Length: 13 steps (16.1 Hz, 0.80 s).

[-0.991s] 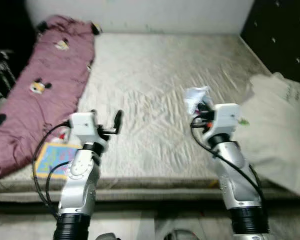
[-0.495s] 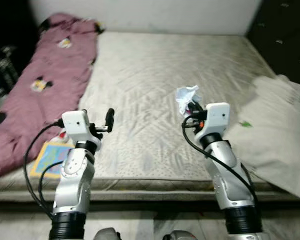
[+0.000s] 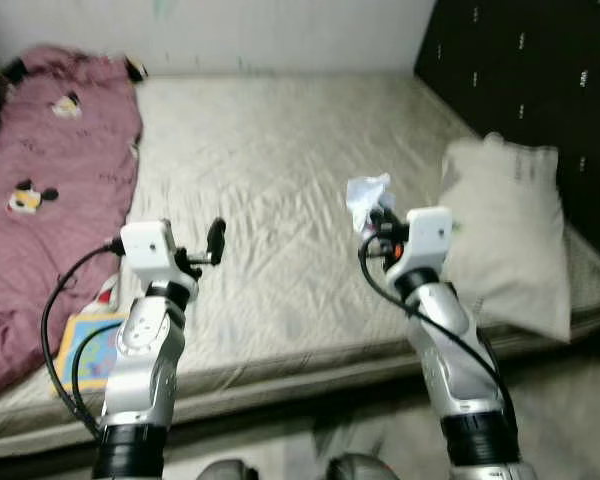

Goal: Clean up the room

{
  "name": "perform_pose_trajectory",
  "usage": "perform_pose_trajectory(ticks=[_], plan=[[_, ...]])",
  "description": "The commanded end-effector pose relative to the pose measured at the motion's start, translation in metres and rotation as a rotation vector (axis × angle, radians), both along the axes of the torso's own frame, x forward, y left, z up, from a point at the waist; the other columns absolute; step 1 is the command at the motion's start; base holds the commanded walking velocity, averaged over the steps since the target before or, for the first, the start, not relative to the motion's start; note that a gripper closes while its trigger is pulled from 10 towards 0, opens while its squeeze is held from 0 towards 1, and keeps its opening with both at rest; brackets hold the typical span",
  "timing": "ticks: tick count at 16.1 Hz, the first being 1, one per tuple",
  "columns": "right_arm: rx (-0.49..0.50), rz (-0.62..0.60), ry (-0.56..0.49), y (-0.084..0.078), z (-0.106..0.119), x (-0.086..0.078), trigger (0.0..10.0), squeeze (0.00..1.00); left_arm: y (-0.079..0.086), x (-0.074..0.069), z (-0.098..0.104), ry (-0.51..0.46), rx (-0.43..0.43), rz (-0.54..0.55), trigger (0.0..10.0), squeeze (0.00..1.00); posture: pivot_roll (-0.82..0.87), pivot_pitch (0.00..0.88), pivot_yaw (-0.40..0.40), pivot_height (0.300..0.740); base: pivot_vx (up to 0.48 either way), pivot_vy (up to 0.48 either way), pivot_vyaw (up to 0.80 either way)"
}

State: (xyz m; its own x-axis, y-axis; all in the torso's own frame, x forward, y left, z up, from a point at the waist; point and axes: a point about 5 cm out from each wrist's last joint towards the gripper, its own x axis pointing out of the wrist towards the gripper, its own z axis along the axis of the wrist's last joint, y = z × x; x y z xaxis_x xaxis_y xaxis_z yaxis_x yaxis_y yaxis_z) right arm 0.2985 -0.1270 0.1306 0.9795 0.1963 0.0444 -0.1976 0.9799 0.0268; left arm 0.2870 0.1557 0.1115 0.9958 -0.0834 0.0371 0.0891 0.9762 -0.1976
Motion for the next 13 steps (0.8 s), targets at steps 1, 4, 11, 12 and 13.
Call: perform_pose_trajectory(ticks=[1, 4, 11, 12, 13], plan=[[-0.008, -0.009, 0.016, -0.005, -0.0019, 0.0005, 10.0, 0.0, -0.0045, 0.0006, -0.0008, 0.011, -0.006, -0.014, 10.0, 0.0, -0.03, 0.0, -0.027, 0.74, 0.0, 0.48, 0.0], [-0.005, -0.005, 0.022, -0.0047, -0.0029, 0.0012, 10.0, 0.0, -0.0044, 0.0011, -0.0011, 0.012, -0.007, -0.013, 10.0, 0.0, -0.03, 0.0, -0.028, 0.74, 0.0, 0.48, 0.0], [0.0, 0.008, 0.029, -0.0038, -0.0035, 0.002, 10.0, 0.0, -0.0044, 0.0014, -0.0009, 0.01, -0.005, -0.01, 10.0, 0.0, -0.03, 0.0, -0.029, 0.74, 0.0, 0.48, 0.0], [0.002, 0.012, 0.029, -0.0034, -0.0035, 0.002, 10.0, 0.0, -0.0042, 0.0013, -0.001, 0.01, -0.004, -0.008, 10.0, 0.0, -0.03, 0.0, -0.029, 0.74, 0.0, 0.48, 0.0], [0.004, 0.023, 0.028, -0.0024, -0.0031, 0.0022, 10.0, 0.0, -0.0042, 0.0015, -0.0011, 0.012, -0.004, -0.006, 10.0, 0.0, -0.03, 0.0, -0.03, 0.74, 0.0, 0.48, 0.0]])
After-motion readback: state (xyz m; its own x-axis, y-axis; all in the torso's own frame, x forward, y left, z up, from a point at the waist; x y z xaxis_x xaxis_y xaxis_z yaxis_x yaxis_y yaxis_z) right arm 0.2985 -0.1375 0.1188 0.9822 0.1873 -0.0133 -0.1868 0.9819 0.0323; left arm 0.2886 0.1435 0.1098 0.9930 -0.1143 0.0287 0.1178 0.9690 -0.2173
